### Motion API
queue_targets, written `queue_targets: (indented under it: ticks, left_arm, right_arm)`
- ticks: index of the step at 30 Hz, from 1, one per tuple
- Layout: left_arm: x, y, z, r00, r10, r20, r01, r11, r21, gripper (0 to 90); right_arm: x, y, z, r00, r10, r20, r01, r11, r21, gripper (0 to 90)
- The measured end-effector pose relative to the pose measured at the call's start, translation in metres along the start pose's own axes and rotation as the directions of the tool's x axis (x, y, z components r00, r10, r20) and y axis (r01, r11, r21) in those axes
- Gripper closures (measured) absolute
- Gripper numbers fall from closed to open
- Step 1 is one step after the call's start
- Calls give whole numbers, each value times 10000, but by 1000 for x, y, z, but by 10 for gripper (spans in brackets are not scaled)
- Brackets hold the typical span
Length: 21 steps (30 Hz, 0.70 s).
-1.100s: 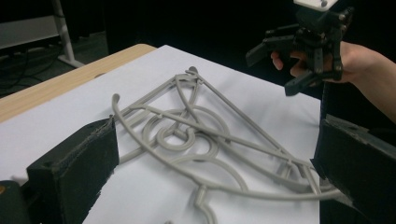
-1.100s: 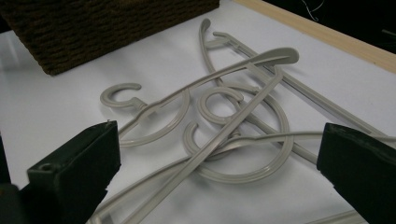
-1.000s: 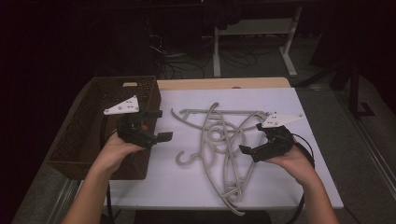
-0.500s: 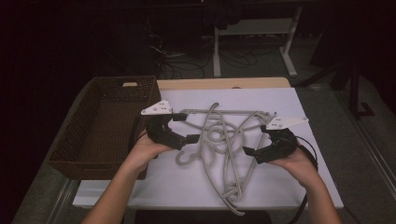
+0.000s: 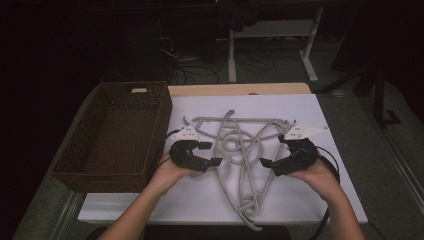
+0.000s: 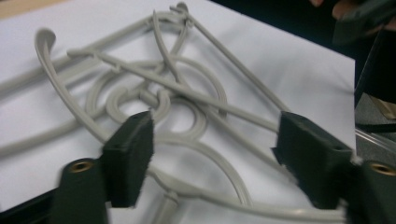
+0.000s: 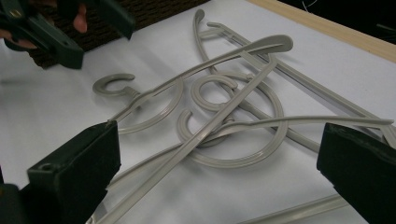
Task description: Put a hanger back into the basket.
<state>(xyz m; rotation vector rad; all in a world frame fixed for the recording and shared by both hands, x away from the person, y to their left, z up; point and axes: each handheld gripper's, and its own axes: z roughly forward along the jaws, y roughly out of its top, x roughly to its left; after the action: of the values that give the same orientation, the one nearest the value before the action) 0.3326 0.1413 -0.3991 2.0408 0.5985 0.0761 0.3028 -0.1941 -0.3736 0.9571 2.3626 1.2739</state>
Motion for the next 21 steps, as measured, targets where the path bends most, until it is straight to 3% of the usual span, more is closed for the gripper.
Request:
queue_targets:
  ticks: [6, 12, 16, 20, 21]
  left_arm:
    - [-2, -19, 4, 9991, -62, -426, 86, 9984, 566, 588]
    - [-4, -44, 16, 9976, -276, -640, 373, 9870, 1561, 806]
    - [-2, -51, 26, 9943, -235, -1044, 444, 9783, 2023, 898]
    - [1, -49, 29, 9840, 130, -1778, 252, 9771, 2112, 900]
    - [1, -49, 29, 9840, 130, -1778, 252, 9771, 2112, 900]
  right_arm:
    - [0, 0, 0, 10000, 1, 1, -1, 10000, -12, 0]
    - [0, 0, 0, 10000, -23, 9, 23, 10000, -5, 0]
    - [1, 0, 0, 10000, -34, -7, 34, 10000, -9, 0]
    - [0, 0, -1, 10000, -31, 8, 31, 10000, -53, 0]
    - [0, 0, -1, 10000, -31, 8, 31, 10000, -53, 0]
